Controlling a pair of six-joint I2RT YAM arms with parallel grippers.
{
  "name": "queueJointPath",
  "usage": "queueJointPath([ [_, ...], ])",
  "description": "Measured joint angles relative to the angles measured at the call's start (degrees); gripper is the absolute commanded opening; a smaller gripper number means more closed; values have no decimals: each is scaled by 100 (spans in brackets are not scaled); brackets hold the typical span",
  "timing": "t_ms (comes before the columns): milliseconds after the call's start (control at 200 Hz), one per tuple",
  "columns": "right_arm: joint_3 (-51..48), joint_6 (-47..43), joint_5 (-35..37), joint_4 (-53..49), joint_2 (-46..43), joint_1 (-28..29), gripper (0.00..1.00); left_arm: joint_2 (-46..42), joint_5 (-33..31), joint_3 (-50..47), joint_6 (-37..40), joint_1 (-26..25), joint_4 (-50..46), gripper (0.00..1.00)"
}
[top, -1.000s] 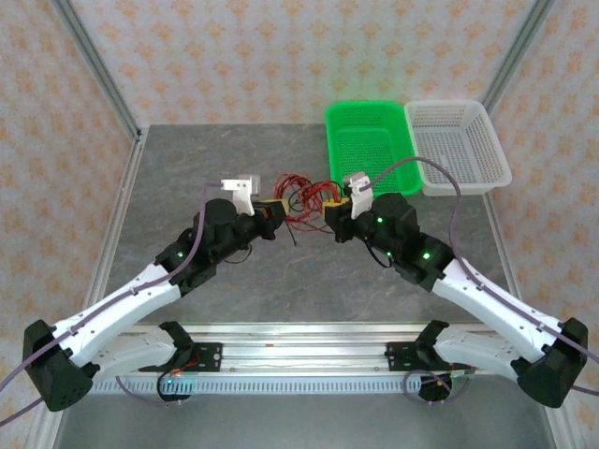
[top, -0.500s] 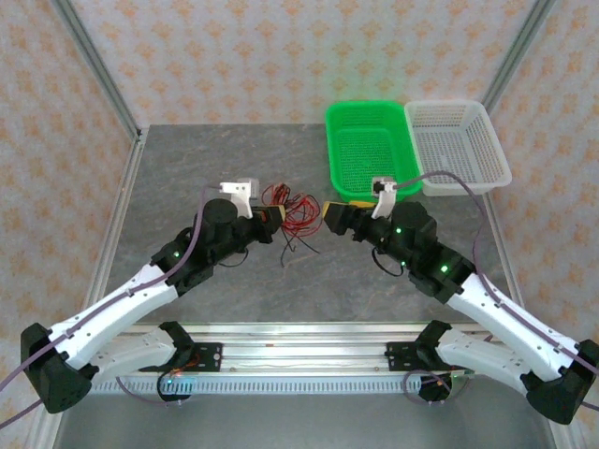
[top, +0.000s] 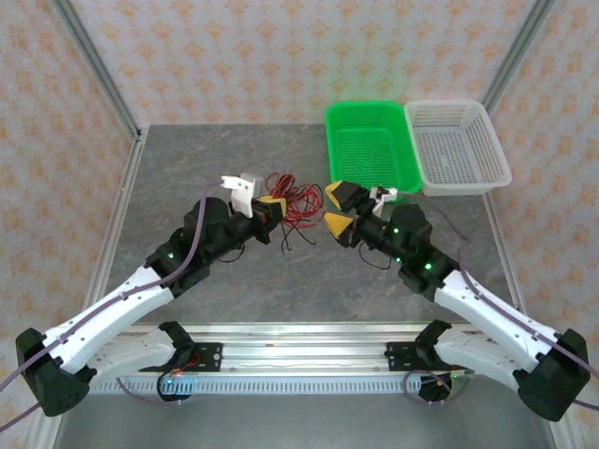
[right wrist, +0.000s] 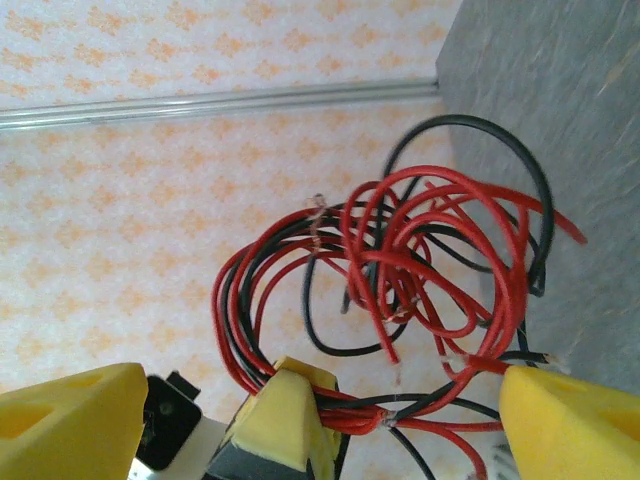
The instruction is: Untangle the cables
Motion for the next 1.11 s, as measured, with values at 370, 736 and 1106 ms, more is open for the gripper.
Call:
queueJointPath([
  [370,332,804,-813,898,1012,-24,87,-129,63,-87,1668,0,570,0],
  [736,470,1123,-1303,1497,1495,-249,85,-166,367,-87,2363,0,575,0],
  [1106,474,1478,-1558,2212,2192,-428,60,-444,999,-87,2214,0,581,0],
])
